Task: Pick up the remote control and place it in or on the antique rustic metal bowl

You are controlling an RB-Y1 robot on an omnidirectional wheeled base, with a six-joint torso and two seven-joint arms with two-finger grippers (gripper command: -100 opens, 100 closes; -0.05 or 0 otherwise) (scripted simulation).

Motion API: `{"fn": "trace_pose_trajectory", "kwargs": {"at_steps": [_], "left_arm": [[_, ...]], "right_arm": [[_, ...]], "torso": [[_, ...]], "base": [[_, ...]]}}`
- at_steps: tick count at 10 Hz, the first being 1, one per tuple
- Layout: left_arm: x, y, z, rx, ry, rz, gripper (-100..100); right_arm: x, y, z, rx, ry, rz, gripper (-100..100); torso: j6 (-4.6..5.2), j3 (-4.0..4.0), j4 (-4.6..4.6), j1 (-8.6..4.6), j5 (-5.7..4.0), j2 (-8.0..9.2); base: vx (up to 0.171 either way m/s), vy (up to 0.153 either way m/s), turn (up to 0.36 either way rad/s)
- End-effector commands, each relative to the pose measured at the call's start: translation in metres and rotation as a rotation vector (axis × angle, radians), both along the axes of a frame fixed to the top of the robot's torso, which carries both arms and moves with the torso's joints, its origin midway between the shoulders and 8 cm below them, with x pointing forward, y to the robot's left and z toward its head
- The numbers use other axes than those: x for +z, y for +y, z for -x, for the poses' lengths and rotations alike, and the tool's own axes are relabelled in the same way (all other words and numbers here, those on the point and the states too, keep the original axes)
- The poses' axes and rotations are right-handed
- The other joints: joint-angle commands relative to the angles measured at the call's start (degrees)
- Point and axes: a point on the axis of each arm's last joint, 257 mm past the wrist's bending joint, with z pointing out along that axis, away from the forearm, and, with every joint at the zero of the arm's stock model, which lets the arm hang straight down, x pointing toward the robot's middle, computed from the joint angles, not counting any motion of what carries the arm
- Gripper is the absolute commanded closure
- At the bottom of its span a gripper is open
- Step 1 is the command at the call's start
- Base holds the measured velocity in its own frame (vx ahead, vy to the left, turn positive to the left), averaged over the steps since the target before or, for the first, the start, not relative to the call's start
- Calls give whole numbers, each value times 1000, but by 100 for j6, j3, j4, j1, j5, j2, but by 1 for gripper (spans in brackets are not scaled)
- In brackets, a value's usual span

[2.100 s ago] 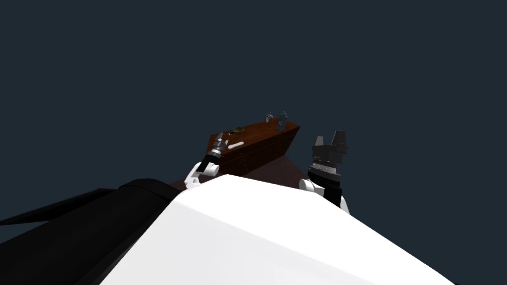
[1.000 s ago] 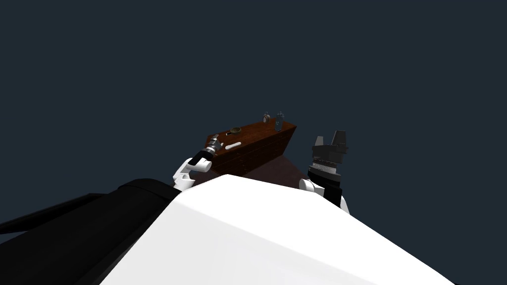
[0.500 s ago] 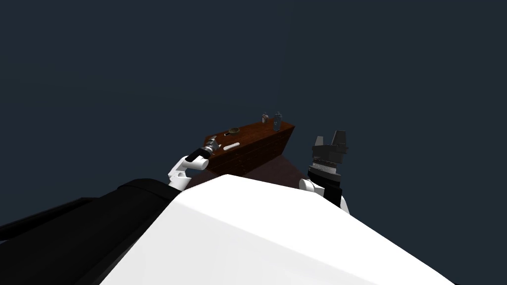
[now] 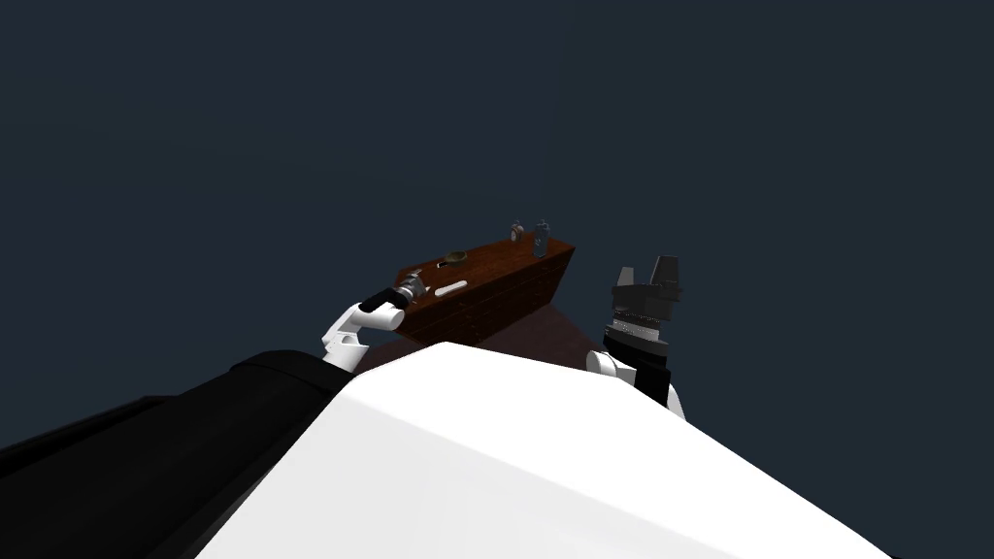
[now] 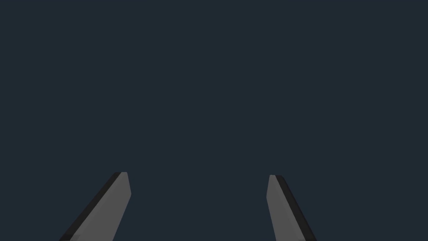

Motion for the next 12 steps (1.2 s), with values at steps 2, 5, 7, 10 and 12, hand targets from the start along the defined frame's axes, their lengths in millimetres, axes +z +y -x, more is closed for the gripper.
{"fn": "trace_pose_trajectory", "kwargs": {"at_steps": [2, 5, 7, 10, 12], "left_arm": [[-12, 22, 11, 50, 77, 42, -100], [-24, 37, 20, 91, 146, 75, -100], [-31, 49, 28, 124, 197, 106, -100], [-44, 61, 41, 167, 273, 140, -100], [-51, 63, 47, 181, 306, 145, -100]], "right_arm": [[0, 0, 0, 0, 0, 0, 0], [0, 0, 0, 0, 0, 0, 0], [0, 0, 0, 0, 0, 0, 0], [0, 0, 0, 0, 0, 0, 0], [0, 0, 0, 0, 0, 0, 0]], "torso": [[-2, -1, -1, -1, 0, -1], [-3, -1, -1, 0, 0, -1], [-2, -2, -1, -1, 0, -3], [-2, -2, -1, 2, 1, -2], [-3, -5, -2, 0, 0, -8]], "base": [[35, -25, -61], [28, -20, -31], [39, -24, -70], [37, -14, -44], [31, -12, -13]]}}
